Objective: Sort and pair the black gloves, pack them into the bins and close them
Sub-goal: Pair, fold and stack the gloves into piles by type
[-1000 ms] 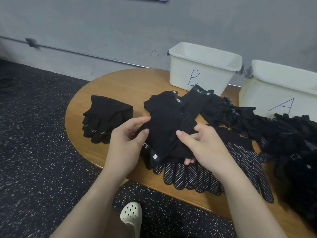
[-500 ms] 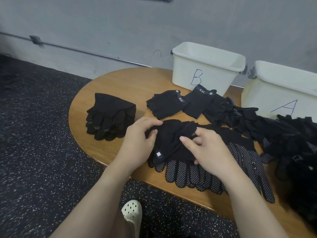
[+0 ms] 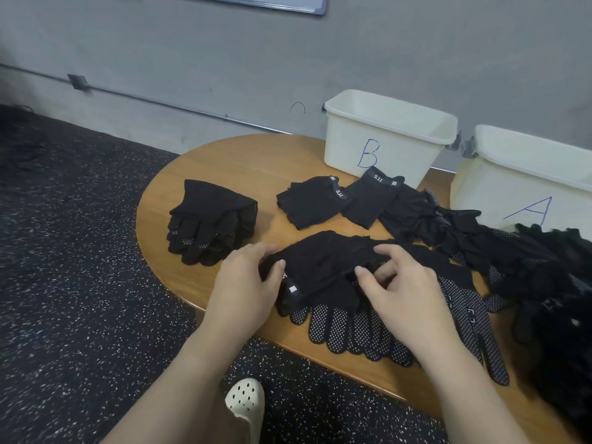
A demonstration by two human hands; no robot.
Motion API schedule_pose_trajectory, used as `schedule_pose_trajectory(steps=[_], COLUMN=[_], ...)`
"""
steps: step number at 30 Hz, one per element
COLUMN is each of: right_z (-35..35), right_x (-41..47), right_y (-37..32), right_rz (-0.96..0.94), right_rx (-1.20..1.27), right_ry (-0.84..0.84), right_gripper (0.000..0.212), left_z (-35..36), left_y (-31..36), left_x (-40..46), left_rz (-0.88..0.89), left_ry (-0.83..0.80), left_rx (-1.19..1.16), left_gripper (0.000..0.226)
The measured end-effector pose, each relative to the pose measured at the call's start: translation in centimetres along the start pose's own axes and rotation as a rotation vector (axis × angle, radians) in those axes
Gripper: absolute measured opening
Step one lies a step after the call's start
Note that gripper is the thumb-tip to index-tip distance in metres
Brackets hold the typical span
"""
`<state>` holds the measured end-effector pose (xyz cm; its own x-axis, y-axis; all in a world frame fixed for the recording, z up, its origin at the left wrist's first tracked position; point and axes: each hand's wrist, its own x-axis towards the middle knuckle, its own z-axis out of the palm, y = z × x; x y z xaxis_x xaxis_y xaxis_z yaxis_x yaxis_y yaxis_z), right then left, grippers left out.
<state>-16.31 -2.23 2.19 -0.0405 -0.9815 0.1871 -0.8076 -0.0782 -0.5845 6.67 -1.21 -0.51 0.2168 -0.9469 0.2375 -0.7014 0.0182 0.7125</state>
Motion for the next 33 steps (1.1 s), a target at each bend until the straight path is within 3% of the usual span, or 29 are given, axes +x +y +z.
schedule_pose_trajectory(steps=[3, 5, 10, 14, 23, 33], right_z=[0.3, 0.8, 2.6, 3.9, 6.3, 6.4], right_x=[-0.2, -0.3, -0.9, -0.7, -0.1, 0.1], right_y=[-0.6, -1.5, -4.1, -5.1, -5.3, -4.2], right_rz=[-0.112, -0.237, -0.498, -0.484, -0.451, -0.323], right_rx=[-0.041, -0.042, -0.171, -0.216, -0.335, -0.456], right_ry=[0.154, 0.169, -0.021, -0.183, -0.345, -0.383], right_gripper=[0.039, 0.034, 0.041, 0.056, 0.056, 0.068], left_z=[0.2, 0.4, 0.2, 0.0, -0.5, -0.4], left_y=[0.0, 0.0, -0.1, -0.3, -0.4, -0.3], left_x=[0.1, 0.2, 0.2, 0.1, 0.0, 0.6], left_rz=[-0.005, -0.011, 0.018, 0.035, 0.028, -0.067], left_ry=[0.029, 0.046, 0.03, 0.0, -0.047, -0.109], left_rx=[-0.02, -0.042, -0.09, -0.082, -0.083, -0.043], left_gripper=[0.03, 0.028, 0.027, 0.03, 0.035, 0.033])
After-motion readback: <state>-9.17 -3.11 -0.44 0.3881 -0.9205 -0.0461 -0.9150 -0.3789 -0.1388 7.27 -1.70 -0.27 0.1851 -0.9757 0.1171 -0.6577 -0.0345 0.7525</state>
